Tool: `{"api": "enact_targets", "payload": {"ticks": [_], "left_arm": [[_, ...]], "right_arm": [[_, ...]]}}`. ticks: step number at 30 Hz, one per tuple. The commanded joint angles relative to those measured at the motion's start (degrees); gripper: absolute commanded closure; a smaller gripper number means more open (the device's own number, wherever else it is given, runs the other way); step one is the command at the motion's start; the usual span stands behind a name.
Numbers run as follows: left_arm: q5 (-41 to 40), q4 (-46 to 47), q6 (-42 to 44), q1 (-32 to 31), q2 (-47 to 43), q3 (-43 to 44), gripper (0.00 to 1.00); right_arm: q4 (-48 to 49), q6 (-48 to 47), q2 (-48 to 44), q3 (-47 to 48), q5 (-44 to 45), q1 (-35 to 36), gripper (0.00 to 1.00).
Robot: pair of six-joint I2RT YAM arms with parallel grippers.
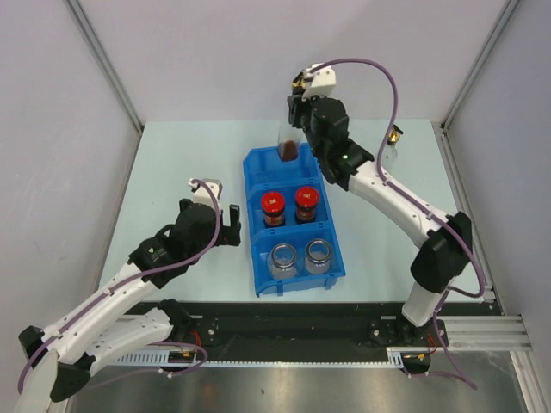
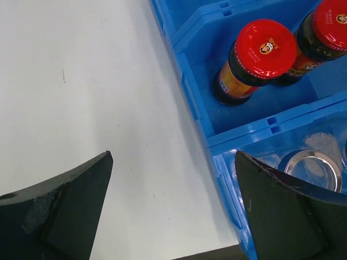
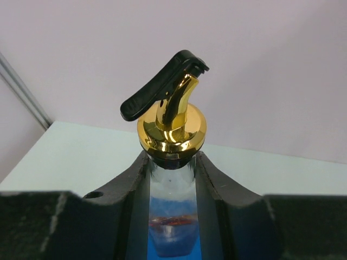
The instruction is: Organize the condiment bottles
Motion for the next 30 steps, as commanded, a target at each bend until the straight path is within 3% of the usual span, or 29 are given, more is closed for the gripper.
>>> {"api": "enact_targets", "payload": {"ticks": [1, 12, 30], "left_arm": [[-0.8, 1.7, -1.2, 0.4, -1.9, -0.3, 0.0], [0.8, 2.2, -1.2, 0.5, -2.7, -0.7, 0.0], [0.9, 2.3, -1.2, 0.5, -2.4, -0.7, 0.0]], "right_arm": [[3.6, -0.7, 4.5, 7.3, -0.3, 2.5, 1.0], [1.9, -0.6, 14.9, 13.6, 0.4, 4.9, 1.0], [5.2, 3.2, 21.1, 11.5, 0.5, 4.4, 1.0]]}}
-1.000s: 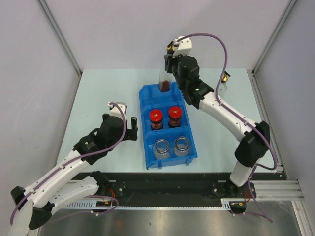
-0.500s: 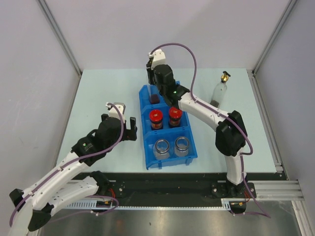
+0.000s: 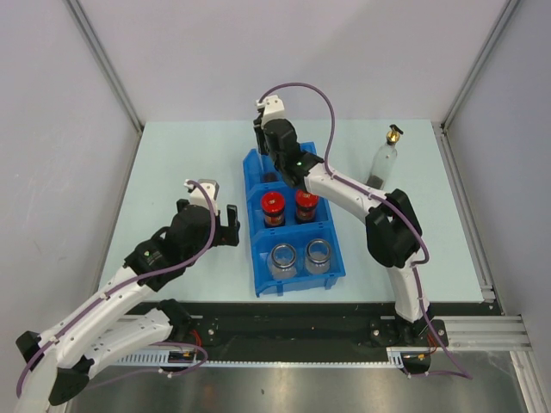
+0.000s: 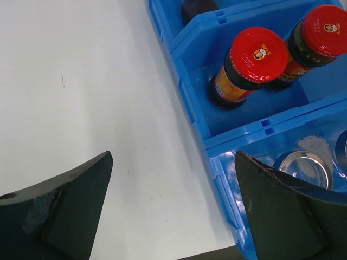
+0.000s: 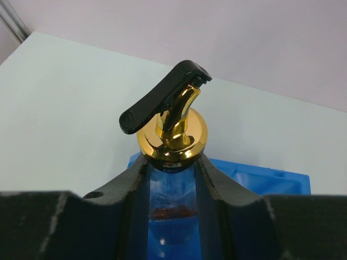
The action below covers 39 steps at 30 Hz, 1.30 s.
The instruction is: Organize the condiment bottles
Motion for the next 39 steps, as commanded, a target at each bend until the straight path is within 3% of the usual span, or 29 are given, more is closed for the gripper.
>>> {"api": "enact_targets", "payload": {"ticks": [1, 6, 11, 19, 22, 23, 26, 32, 39], "left_arm": [[0.4, 1.9, -1.1, 0.3, -0.1, -0.4, 0.0], [0.4, 1.8, -1.2, 0.3, 0.0, -0.4, 0.0], [0.3, 1.8, -1.1, 0.3, 0.1, -0.4, 0.0], [0.2, 1.8, -1.0, 0.3, 0.1, -0.4, 0.0], [0.2, 1.8, -1.0, 0.3, 0.2, -0.4, 0.0], [0.1, 1.8, -1.0, 0.3, 0.2, -0.4, 0.0], [0.1, 1.8, -1.0, 0.3, 0.2, -0.4, 0.0], [-0.2, 1.7, -0.8, 0.4, 0.0, -0.4, 0.0], [-0.4, 1.6, -0.9, 0.4, -0.2, -0.4, 0.0]], "right_arm": [[9.5, 2.5, -1.1, 1.5, 0.7, -0.5, 1.0], [9.9, 3.4, -0.3, 0.7, 0.9, -0.5, 1.0], [12.1, 1.9, -0.4, -1.7, 1.3, 0.0, 0.89], [11.0, 1.3, 0.9, -1.5, 2.5, 0.3, 0.89], [10.9, 1.3, 0.9, -1.7, 2.4, 0.6, 0.77], [11.1, 1.3, 0.9, -2.0, 2.3, 0.6, 0.62], [11.2, 0.7, 0.6, -2.2, 2.7, 0.9, 0.36], [12.7, -0.2, -0.8, -3.0, 2.8, 1.3, 0.04], [12.2, -0.3, -2.5, -3.4, 3.7, 1.5, 0.01]]}}
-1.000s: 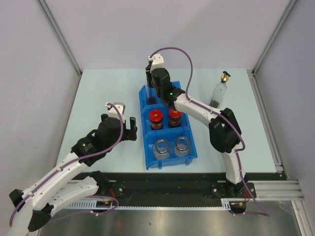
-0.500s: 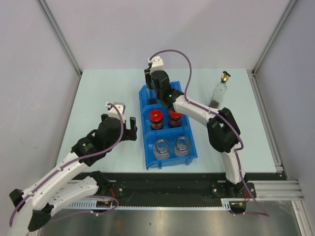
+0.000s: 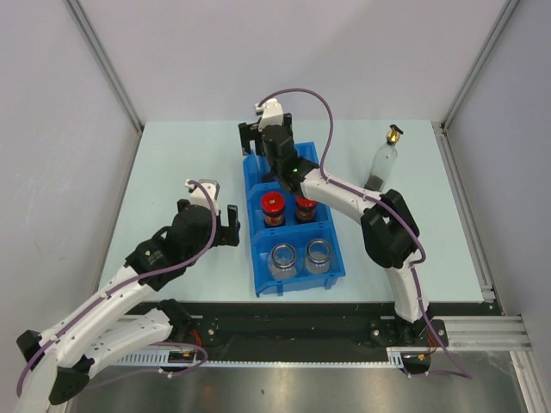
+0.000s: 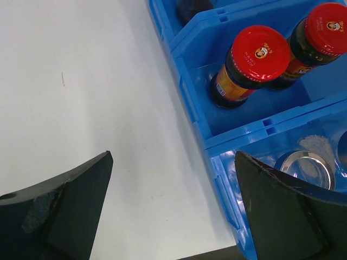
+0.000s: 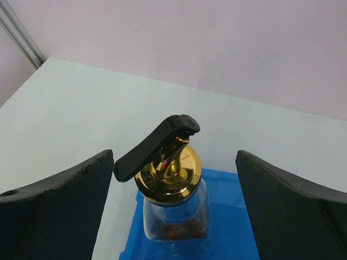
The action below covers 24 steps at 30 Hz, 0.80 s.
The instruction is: Organize the condiment bottles
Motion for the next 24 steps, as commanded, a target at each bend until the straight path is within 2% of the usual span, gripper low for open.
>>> {"api": "enact_targets", "payload": {"ticks": [1, 9, 15, 24], "left_arm": [[-0.4, 1.7, -0.9, 0.4, -0.6, -0.2, 0.0], [-0.5, 1.6, -0.9, 0.4, -0.7, -0.2, 0.0], [-0.7, 1.7, -1.0, 0.4, -0.7, -0.2, 0.0], [-0.5, 1.7, -1.0, 0.4, -1.0, -0.2, 0.0]], "right_arm": [[2.9, -0.9, -3.7, -0.7, 2.3, 0.5, 0.0], [2.5, -2.3, -9.1, -3.8, 6.9, 0.8, 0.0], [-0.3, -2.3, -14.5, -7.5, 1.1, 1.1, 0.0], [-7.0, 0.3, -23.9, -12.3, 2.1, 0.1, 0.0]]}}
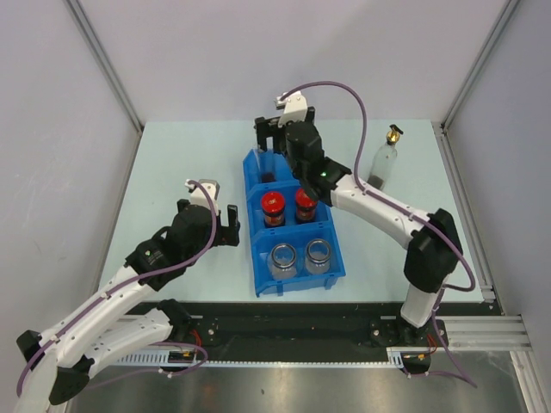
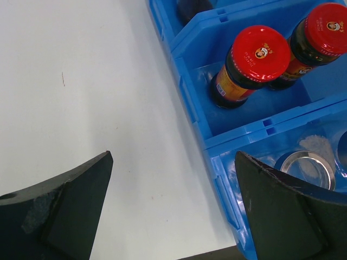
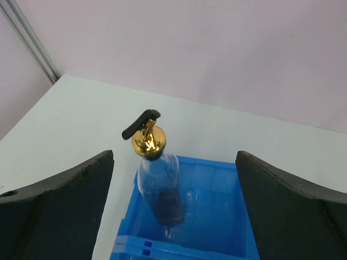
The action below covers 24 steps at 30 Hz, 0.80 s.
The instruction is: Organize the condiment bottles
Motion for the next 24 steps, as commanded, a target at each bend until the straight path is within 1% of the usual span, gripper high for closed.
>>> {"api": "enact_targets", "payload": {"ticks": [1, 4, 5, 10, 14, 17, 20, 24], "left_arm": [[-0.5, 1.5, -1.0, 0.4, -1.1, -0.2, 0.0], [-0.7, 1.8, -1.1, 0.4, -1.6, -0.4, 0.0], [-0.7, 1.8, -1.0, 0.4, -1.7, -0.5, 0.0], [-0.7, 1.8, -1.1, 0.4, -1.7, -0.5, 0.0], [-0.5, 1.9, -1.1, 0.4, -1.4, -0.5, 0.0], [-0.2, 2.0, -1.1, 0.4, -1.1, -0.4, 0.0], [0.1, 2.2, -1.1, 0.4, -0.9, -0.5, 0.0], [0.4, 2.2, -1.0, 0.4, -0.3, -0.5, 0.0]], "right_arm": [[-3.9, 2.1, -8.7, -2.3, 1.0, -1.1, 0.0], [-8.8, 5.6, -13.5, -3.4, 1.4, -3.5, 0.0], [-12.0, 7.1, -14.8, -3.7, 1.3, -5.2, 0.0], [-21.4, 11.2, -21.3, -4.8, 2.8, -10.5, 0.0], [-31.7, 14.6, -24.1, -5.7, 4.7, -15.1, 0.0], [-36.9, 18.0, -25.7, -7.3, 5.2, -19.0, 0.0], [-39.6, 20.9, -27.2, -9.2, 4.8, -23.0, 0.0], [-41.3, 22.3, -28.1, -10.9, 3.8, -27.5, 0.0]]}}
